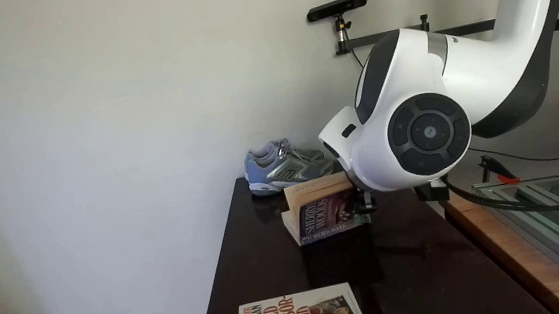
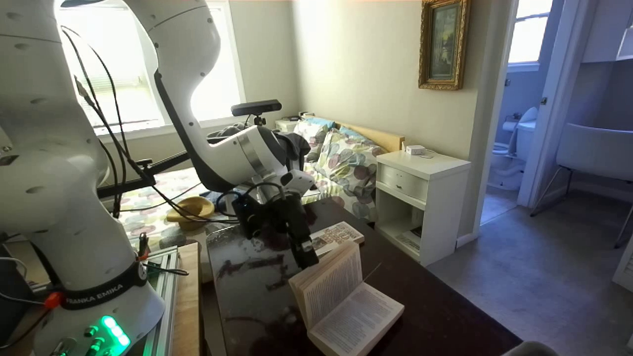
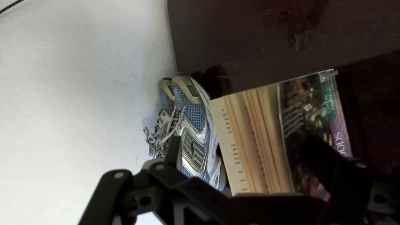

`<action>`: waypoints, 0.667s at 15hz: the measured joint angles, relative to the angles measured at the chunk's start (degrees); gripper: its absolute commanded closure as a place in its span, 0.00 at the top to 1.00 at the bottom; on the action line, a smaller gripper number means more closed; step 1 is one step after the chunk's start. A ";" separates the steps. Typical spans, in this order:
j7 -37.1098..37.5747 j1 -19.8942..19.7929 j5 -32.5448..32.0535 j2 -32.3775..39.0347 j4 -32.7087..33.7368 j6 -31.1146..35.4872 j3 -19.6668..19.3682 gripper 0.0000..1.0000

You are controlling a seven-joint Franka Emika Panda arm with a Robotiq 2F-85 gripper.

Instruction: Close the open book.

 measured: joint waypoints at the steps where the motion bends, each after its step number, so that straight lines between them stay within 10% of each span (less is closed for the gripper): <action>1: 0.00 -0.01 0.55 -0.34 0.00 0.00 -0.18 1.00; 10: 0.74 -0.06 5.25 -0.79 0.00 -0.65 -0.92 1.00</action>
